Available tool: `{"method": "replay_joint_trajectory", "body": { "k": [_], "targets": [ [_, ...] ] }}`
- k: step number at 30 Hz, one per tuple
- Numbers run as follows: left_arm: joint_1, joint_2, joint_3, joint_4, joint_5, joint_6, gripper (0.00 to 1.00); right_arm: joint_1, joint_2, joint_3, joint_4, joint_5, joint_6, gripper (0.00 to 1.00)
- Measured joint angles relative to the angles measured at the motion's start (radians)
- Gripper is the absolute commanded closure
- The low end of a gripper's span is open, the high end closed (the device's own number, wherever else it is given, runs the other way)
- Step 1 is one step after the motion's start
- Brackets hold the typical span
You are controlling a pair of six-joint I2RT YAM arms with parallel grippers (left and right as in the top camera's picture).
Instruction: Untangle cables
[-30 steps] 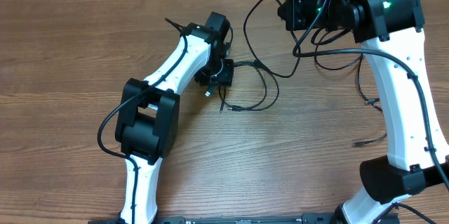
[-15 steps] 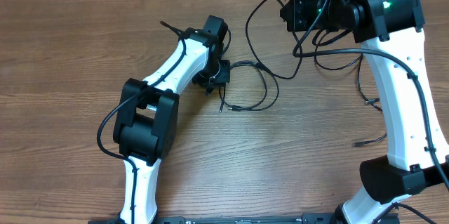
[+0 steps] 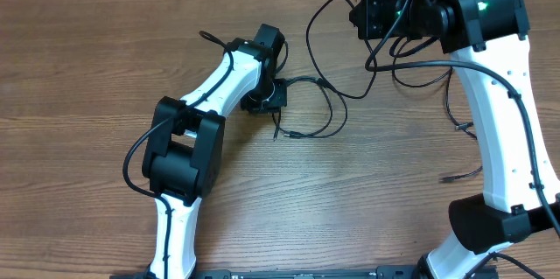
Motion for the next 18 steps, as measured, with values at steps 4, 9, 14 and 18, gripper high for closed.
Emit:
{"method": "replay_joint_trajectory", "body": {
  "k": [4,9,14,18],
  "targets": [
    [0.000,0.000,0.000,-0.003,-0.002,-0.016,0.96,0.000,0.000,0.000,-0.002,0.001,0.000,0.96],
    [0.000,0.000,0.000,-0.036,-0.044,-0.019,0.96,0.000,0.000,0.000,-0.007,0.002,0.000,0.96],
    [0.018,0.000,0.000,-0.124,-0.141,-0.027,0.96,0.000,0.000,0.000,-0.013,-0.001,0.000,0.96],
    [0.074,0.000,-0.001,-0.178,-0.209,-0.037,0.96,0.000,0.000,0.000,-0.016,-0.013,0.000,0.96]
  ]
}}
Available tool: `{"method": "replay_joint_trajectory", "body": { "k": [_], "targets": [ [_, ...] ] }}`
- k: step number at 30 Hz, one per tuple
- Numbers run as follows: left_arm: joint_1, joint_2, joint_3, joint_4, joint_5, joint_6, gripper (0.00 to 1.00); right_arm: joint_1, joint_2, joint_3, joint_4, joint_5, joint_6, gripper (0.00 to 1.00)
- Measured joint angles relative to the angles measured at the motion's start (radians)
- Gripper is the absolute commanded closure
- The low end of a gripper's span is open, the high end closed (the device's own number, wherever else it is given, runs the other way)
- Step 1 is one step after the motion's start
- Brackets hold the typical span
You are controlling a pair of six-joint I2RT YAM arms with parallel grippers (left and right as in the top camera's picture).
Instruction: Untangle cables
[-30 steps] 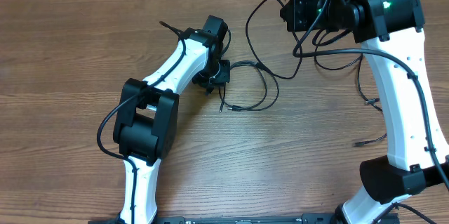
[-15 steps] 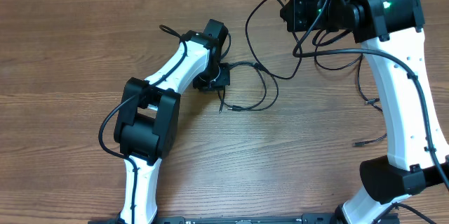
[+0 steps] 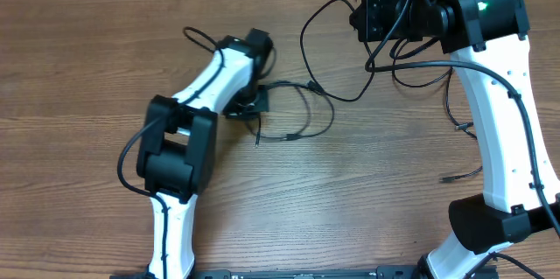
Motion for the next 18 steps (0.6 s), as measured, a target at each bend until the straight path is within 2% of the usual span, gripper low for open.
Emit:
{"method": "replay_joint_trajectory", "body": {
  "k": [13,18],
  "targets": [
    [0.267,0.002,-0.001,-0.062,-0.070,-0.008,0.96,0.000,-0.012,-0.001,0.133,-0.026,0.000,0.96],
    [0.340,0.002,-0.001,-0.063,-0.072,-0.011,0.96,0.000,-0.097,-0.003,0.216,-0.027,0.000,0.96]
  ]
}}
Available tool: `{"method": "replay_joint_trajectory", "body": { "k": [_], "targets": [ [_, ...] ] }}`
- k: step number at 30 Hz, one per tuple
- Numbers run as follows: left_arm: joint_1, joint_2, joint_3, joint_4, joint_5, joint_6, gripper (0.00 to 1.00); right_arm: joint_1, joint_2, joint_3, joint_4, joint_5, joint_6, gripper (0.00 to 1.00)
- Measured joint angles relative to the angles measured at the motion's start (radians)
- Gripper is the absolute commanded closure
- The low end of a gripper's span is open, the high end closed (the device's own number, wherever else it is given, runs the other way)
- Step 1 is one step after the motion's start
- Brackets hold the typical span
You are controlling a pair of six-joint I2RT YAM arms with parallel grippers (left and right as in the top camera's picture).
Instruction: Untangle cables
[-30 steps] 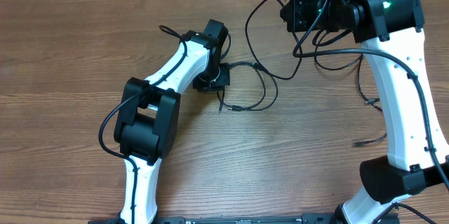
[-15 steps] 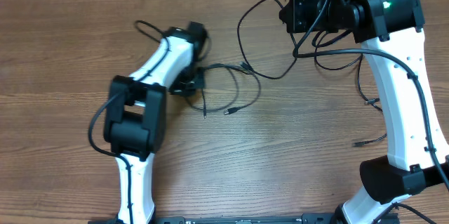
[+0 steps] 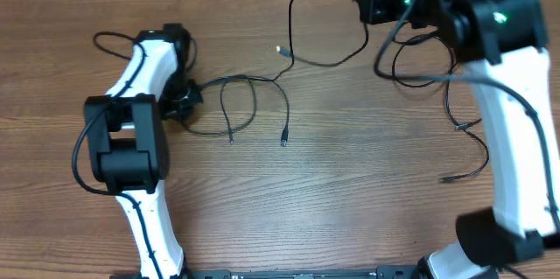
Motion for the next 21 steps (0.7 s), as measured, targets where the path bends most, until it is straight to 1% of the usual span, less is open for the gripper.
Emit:
{"method": "replay_joint_trajectory", "body": {
  "k": [3,7,11,18,21],
  "targets": [
    [0.027,0.000,0.000,-0.002,-0.001,0.000,0.96,0.000,-0.087,0.000,0.052,0.000,0.000,0.96],
    [0.032,0.000,-0.005,0.001,-0.003,-0.002,0.95,0.000,-0.204,0.000,0.113,0.002,0.000,0.96],
    [0.032,0.000,-0.016,0.009,-0.005,-0.005,0.93,0.000,-0.286,0.001,0.138,0.042,-0.001,0.96],
    [0.032,-0.010,-0.039,0.035,-0.008,-0.011,0.91,0.000,-0.330,0.001,0.112,0.152,0.000,0.96],
    [0.032,-0.022,-0.058,0.056,-0.004,-0.011,0.94,-0.001,-0.320,0.001,0.093,0.173,0.000,0.96]
  ]
}}
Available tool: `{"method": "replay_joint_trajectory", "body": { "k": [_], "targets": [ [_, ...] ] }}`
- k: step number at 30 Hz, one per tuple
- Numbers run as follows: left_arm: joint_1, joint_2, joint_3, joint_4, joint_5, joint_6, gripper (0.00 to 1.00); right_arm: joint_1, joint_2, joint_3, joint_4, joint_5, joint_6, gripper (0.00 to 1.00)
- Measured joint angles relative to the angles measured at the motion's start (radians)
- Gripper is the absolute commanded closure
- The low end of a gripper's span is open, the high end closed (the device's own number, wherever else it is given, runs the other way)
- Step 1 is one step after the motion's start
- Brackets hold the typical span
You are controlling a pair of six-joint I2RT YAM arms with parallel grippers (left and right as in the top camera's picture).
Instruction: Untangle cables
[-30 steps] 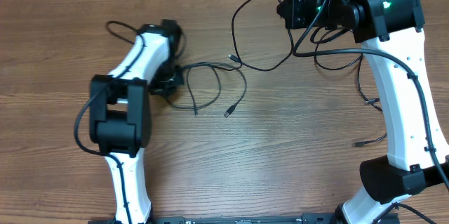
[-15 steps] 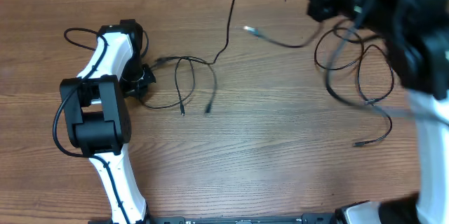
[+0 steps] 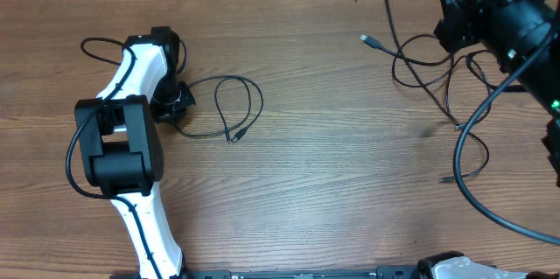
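Observation:
Two thin black cables lie apart in the overhead view. The left cable (image 3: 259, 104) forms one loop on the table, and its plug end points down near the middle-left. Its other end runs under my left gripper (image 3: 175, 102), which is shut on it low at the table's left. The right cable (image 3: 398, 60) trails from my right gripper (image 3: 451, 18), raised at the top right, with its plug (image 3: 367, 41) sticking out to the left. The right fingers are hidden under the arm.
A further black cable (image 3: 472, 152) curls along the right side of the wooden table (image 3: 332, 200), with a loose end near the right front. The left arm's white links (image 3: 131, 78) stretch from the front edge up the left side.
The right arm has risen and moved right, and its cable's plug went from top centre to the right. The left cable's loop has tightened; the left gripper barely shifted.
At first both cables crossed in the middle, each gripper at one of them. The left gripper then stood further left each time with its cable following. By 0.7 s ago the cables lay nearly apart; now a wide gap separates them.

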Motion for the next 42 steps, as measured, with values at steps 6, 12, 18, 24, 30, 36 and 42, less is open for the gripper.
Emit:
{"method": "replay_joint_trajectory", "body": {
  "k": [6,12,18,24,30,36,42],
  "targets": [
    [0.002,-0.011,-0.015,0.019,0.024,0.001,0.96,-0.004,0.032,0.000,-0.014,0.019,0.000,0.96],
    [0.004,-0.017,-0.017,0.055,0.121,0.053,0.96,-0.004,0.065,0.000,-0.055,0.095,0.000,0.96],
    [-0.002,-0.018,-0.019,0.113,0.353,0.121,0.96,-0.005,0.141,0.000,-0.132,0.181,0.000,0.96],
    [-0.037,-0.008,-0.026,0.124,0.490,0.144,0.96,-0.020,0.241,0.000,-0.195,0.220,0.000,0.96],
    [-0.068,-0.003,-0.029,0.127,0.533,0.145,0.96,-0.087,0.322,0.000,-0.278,0.240,0.000,0.96],
    [-0.075,-0.003,-0.032,0.132,0.541,0.145,0.96,-0.164,0.399,0.000,-0.369,0.248,0.000,0.96],
    [-0.079,-0.003,-0.032,0.135,0.544,0.146,0.96,-0.245,0.462,0.000,-0.407,0.274,0.065,0.96]
  ]
}}
